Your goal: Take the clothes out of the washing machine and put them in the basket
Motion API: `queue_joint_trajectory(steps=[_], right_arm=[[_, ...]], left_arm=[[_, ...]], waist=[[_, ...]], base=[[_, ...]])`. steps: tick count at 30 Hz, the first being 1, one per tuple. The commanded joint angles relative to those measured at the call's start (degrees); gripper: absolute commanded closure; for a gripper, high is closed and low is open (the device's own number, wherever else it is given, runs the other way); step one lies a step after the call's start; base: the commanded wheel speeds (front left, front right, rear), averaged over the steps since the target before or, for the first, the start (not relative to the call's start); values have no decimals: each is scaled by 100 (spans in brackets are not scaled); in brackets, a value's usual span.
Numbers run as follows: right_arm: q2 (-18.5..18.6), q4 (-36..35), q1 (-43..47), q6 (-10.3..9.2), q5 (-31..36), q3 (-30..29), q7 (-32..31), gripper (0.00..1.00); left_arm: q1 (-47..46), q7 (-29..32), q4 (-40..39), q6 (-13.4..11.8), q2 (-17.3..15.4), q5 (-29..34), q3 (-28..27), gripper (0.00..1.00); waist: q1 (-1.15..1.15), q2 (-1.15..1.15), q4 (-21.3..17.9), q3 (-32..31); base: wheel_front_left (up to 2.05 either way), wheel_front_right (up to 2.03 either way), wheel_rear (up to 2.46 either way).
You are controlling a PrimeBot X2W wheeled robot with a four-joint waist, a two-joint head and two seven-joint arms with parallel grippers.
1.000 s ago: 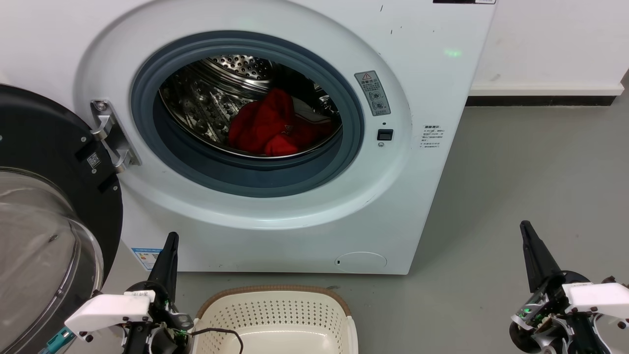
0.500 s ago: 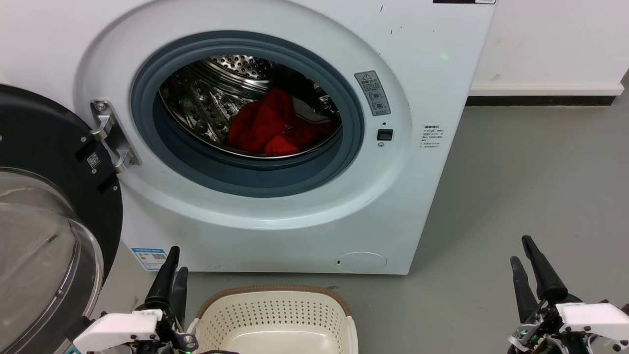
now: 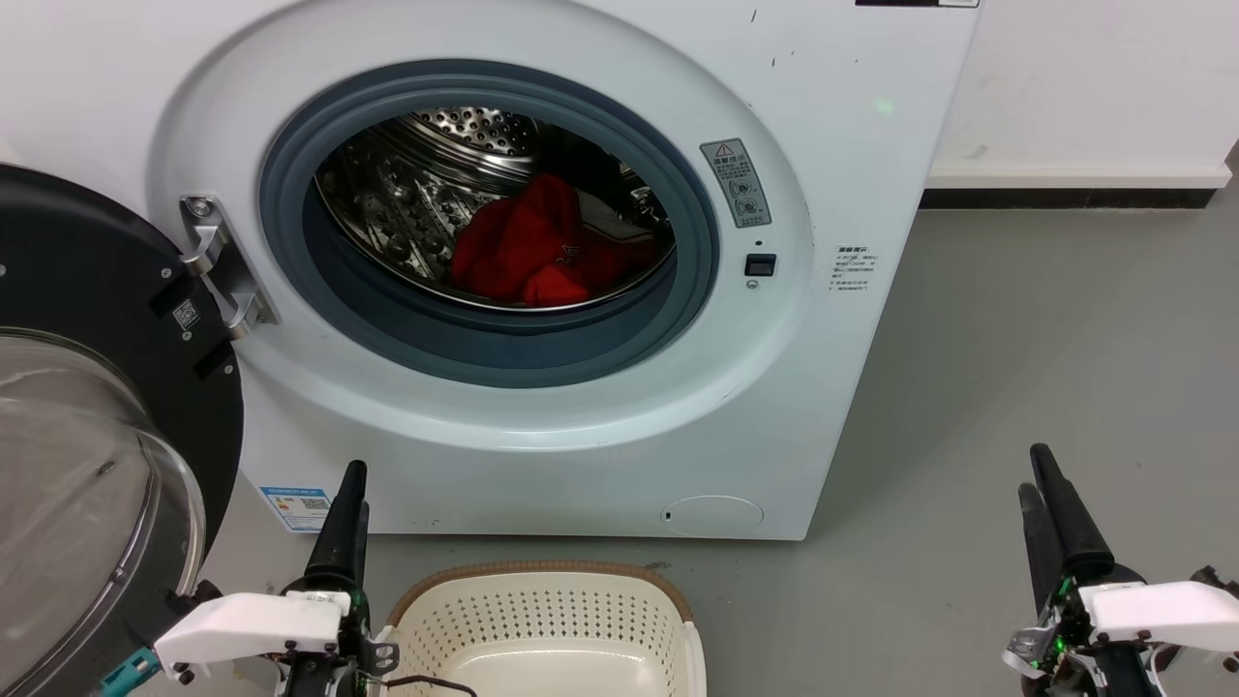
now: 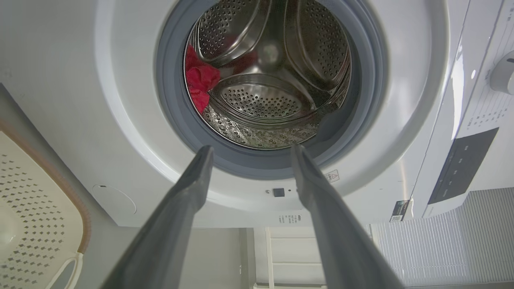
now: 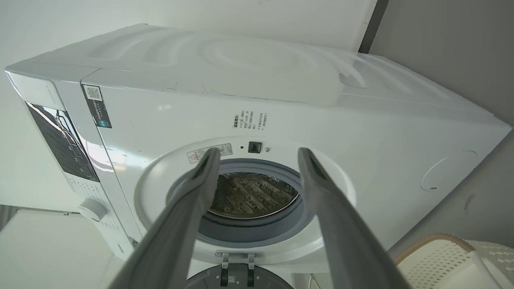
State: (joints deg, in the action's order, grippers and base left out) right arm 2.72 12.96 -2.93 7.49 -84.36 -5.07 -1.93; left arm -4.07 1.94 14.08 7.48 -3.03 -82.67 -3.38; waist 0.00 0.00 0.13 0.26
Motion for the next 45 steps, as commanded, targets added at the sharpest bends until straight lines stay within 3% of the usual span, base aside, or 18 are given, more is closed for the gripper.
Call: queue_joint_trajectory(steps=[1,24,45], right_arm=[[22,-156,-67,0,205,15,54,0],[23,-682,55,0,3615,297,566,0],[25,-636,151,0,5590,388,959,0]], left_arm=[[-192,-51,-135,0,-47,186,38,0],[-361,-565,-205,1,-108,2839,206,0],[-486,-955,-21,1,-106,4625,304,0]], waist=[[0,0,2,-1],[0,0,39,-13],[0,0,69,-35]], base=[[0,0,0],[0,0,0],[0,0,0]])
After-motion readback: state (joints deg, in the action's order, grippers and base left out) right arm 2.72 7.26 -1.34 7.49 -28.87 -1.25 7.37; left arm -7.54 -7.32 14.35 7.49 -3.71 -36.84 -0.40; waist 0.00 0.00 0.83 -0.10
